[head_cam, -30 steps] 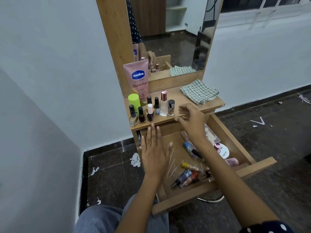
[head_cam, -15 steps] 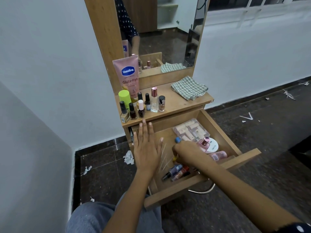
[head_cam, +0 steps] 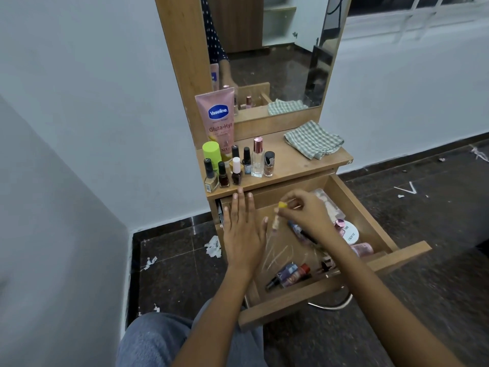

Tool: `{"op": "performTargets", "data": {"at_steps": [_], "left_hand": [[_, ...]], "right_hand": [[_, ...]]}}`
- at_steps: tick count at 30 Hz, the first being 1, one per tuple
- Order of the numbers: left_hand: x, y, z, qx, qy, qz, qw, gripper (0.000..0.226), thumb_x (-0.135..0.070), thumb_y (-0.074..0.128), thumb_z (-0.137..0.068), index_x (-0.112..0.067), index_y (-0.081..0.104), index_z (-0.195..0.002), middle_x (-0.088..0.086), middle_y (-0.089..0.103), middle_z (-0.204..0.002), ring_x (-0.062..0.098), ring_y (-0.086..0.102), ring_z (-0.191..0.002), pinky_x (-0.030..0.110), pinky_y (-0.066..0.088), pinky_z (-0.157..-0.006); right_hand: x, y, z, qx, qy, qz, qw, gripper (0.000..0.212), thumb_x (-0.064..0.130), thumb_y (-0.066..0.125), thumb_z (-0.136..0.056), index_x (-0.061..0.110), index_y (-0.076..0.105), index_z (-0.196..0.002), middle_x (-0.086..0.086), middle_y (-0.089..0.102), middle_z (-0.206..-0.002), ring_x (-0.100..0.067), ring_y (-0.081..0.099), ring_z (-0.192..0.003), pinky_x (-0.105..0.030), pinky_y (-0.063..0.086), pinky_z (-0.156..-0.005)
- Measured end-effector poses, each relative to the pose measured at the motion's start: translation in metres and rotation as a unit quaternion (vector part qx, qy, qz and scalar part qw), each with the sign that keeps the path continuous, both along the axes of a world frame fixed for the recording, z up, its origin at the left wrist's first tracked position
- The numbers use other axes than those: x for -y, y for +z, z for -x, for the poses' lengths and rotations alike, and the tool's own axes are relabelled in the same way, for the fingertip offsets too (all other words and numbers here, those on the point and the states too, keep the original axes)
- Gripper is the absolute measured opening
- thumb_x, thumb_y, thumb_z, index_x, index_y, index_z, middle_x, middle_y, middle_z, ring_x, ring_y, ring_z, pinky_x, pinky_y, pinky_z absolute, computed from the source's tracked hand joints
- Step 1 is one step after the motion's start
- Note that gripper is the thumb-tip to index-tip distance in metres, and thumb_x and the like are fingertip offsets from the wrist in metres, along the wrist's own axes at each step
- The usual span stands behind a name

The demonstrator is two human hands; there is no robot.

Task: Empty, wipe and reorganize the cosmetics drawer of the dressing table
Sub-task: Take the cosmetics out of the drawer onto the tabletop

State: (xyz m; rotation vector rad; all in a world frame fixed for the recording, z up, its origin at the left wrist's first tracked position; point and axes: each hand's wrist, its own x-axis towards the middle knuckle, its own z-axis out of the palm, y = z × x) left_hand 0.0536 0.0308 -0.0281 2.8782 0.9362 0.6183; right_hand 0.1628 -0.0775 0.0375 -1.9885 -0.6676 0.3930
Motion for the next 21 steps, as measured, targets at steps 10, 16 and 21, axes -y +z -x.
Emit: {"op": "performTargets", "data": {"at_steps": [10, 16, 21], "left_hand": [[0.0, -0.001, -0.001, 0.011, 0.009, -0.007, 1.0, 0.063, -0.045, 0.022, -0.099, -0.006, 0.025, -0.148, 0.013, 0.015, -0.157, 0.023, 0.013, -0.145, 0.04, 0.01, -0.115], [-0.001, -0.005, -0.001, 0.026, 0.005, -0.006, 1.0, 0.061, -0.041, 0.026, -0.099, -0.007, 0.022, -0.149, 0.012, 0.011, -0.158, 0.022, 0.008, -0.146, 0.041, 0.008, -0.116], [0.001, -0.003, -0.002, 0.04, 0.006, 0.011, 0.999, 0.061, -0.041, 0.023, -0.1, -0.008, 0.017, -0.15, 0.009, 0.008, -0.159, 0.02, 0.004, -0.146, 0.039, 0.002, -0.117]], "right_hand": [[-0.009, 0.02, 0.005, -0.556, -0.051, -0.395, 0.729, 0.027, -0.002, 0.06, -0.083, -0.006, 0.056, -0.109, -0.019, 0.067, -0.098, -0.02, 0.071, -0.084, -0.026, 0.06, -0.073], [-0.026, 0.019, 0.022, -0.554, 0.055, -0.393, 0.732, 0.025, 0.003, 0.059, -0.083, 0.002, 0.061, -0.108, -0.012, 0.07, -0.096, -0.018, 0.069, -0.09, -0.032, 0.053, -0.092], [-0.053, 0.018, 0.029, -0.112, -0.042, -0.234, 0.965, 0.026, 0.007, 0.07, -0.083, 0.006, 0.065, -0.108, -0.005, 0.07, -0.098, -0.012, 0.067, -0.092, -0.022, 0.055, -0.079]]}}
